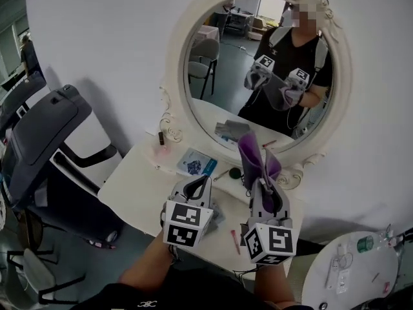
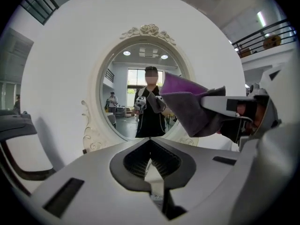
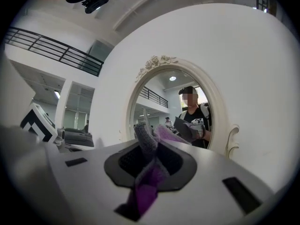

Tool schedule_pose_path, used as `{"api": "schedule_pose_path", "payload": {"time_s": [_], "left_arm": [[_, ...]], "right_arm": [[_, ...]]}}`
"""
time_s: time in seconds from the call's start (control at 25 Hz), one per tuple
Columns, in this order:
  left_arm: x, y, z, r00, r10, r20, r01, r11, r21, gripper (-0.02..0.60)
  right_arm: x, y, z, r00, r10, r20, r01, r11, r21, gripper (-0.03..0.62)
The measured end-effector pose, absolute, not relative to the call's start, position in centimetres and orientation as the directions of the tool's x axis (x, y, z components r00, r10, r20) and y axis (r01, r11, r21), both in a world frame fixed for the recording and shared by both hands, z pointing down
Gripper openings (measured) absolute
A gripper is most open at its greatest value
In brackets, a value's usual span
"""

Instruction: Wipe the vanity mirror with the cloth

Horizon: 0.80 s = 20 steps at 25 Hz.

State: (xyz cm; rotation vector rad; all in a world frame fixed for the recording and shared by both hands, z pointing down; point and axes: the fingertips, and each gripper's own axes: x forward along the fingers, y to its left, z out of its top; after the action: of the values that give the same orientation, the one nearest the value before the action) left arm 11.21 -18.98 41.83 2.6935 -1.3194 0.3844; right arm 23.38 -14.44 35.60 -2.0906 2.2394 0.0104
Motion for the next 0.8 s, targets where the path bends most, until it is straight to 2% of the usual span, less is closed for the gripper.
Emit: {"api": "schedule_pose_path", "payload": {"time_s": [0.24,0.48,0.8], "left_arm": [[11.0,-23.8,40.5,0.727,-0.627,0.282,-0.648,-0.761,-0.022,0.005],[11.3,-25.8,39.9,0.809,-0.52,0.273,-0.537,-0.844,-0.016,0.005],[10.5,-26.2,40.2,0.861,-0.432,0.269,-0.45,-0.893,0.006,0.005]], "right_arm": [[21.2,-17.1,34.8,0.11,-0.992,-0.066,-0.993,-0.106,-0.052,0.051],[19.9,-17.6,34.2,0.236,-0.969,-0.071,-0.972,-0.235,-0.023,0.051],[18.0,-17.7,34.9,0.321,-0.946,-0.048,-0.947,-0.322,0.001,0.051]]}}
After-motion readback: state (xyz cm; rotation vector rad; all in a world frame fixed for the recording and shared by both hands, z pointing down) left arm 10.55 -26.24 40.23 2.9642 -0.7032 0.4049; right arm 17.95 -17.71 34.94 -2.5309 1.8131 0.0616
